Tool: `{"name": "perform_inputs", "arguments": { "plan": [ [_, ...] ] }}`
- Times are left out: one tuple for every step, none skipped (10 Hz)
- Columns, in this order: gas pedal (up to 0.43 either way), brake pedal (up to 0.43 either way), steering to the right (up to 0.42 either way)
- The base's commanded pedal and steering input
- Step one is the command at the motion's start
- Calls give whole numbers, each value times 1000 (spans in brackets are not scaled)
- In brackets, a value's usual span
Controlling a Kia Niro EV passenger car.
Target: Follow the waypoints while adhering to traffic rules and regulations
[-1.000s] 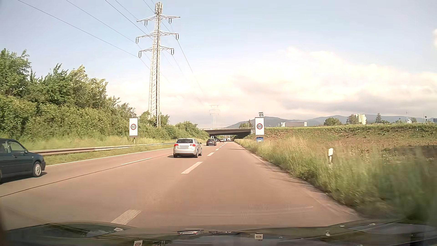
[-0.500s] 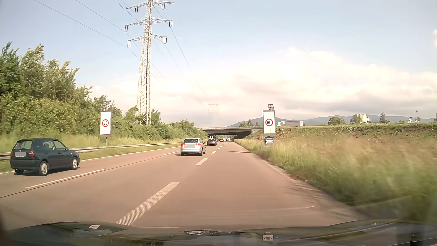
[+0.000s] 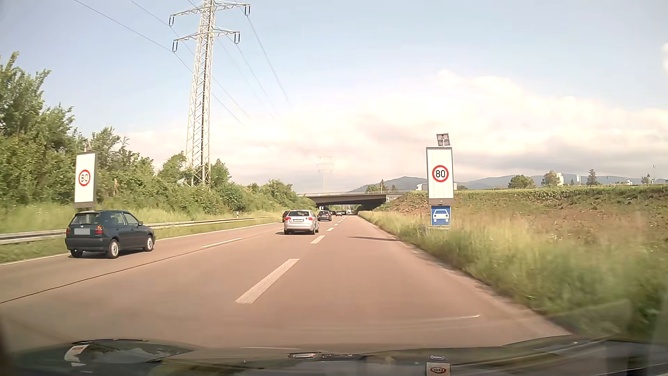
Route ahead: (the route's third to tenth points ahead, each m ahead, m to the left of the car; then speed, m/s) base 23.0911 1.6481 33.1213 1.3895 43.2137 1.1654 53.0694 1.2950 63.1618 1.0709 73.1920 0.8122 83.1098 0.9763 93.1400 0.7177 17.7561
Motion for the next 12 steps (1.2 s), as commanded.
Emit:
{"name": "perform_inputs", "arguments": {
  "plan": [
    [409, 0, 2],
    [409, 0, 2],
    [409, 0, 2],
    [398, 0, 2],
    [390, 0, 2],
    [390, 0, 2],
    [390, 0, 2],
    [378, 0, 1],
    [378, 0, 1],
    [378, 0, 0],
    [378, 0, 0],
    [378, 0, 0]
  ]
}}
